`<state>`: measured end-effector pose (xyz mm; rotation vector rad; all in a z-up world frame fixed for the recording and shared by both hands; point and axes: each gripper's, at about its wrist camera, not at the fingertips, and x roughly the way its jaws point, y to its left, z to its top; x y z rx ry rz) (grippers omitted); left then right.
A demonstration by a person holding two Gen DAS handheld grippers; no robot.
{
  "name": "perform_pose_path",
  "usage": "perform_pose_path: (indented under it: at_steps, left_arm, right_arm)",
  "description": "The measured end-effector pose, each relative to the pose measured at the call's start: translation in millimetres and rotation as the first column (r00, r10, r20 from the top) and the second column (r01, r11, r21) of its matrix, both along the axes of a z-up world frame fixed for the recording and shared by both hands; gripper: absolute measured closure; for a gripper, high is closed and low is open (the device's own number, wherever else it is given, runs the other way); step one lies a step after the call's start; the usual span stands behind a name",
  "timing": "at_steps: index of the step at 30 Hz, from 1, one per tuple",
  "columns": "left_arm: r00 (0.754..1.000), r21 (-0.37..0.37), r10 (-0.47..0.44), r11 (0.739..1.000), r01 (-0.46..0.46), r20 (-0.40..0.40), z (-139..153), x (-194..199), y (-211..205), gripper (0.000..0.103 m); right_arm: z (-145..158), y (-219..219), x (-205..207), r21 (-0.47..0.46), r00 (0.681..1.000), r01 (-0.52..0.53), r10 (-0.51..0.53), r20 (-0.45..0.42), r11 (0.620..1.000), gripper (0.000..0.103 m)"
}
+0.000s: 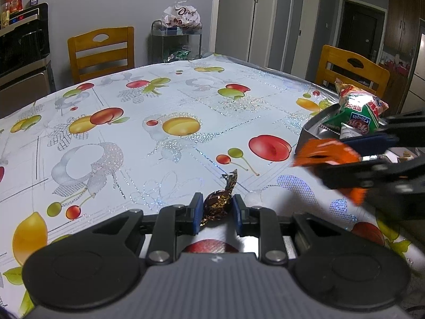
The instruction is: Organize snacks
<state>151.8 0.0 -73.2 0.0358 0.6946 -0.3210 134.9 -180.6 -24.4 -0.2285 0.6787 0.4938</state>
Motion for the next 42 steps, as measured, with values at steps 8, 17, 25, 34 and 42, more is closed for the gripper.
perform_pose_path:
  at_steps: [8,17,25,34,42]
  left_arm:
    - [1.0,0.017,-0.007,1.0,0.007,0.015,0,-3,-5,0.082]
    - [0.999,0.045,-0.023,0.999,0.022,0.03,1,-7,-13,0.082]
    - [0.999,0.037,-0.03,0.999,0.029,0.028,-1,-5,-15,0.064]
    - [1.0,0.054,-0.019,0.998,0.019,-0.006,-8,-10,-31,0.008]
    - [0.992,0.038,0.117,0.992,-0.119,0.041,-3,-9,-33,0.081]
  right_arm:
    - [8,-35,-40,0.048,1.0,-0.008,0.008,0.011,0.999,0.065]
    - [8,-57,-78,0.068,0.998,-0.042,0.04,0.039,0.997,0.065]
    - [1,-68,-92,0.114,0.997,-0.079,0.078,0.009,0.99,0.065]
    - [-2,-82,-98,0.165,0.994,-0.107,0.108,0.002,0.98,0.065]
    - [-1,-98,-101,0.209,0.993,-0.116,0.113,0.023,0.971,0.065]
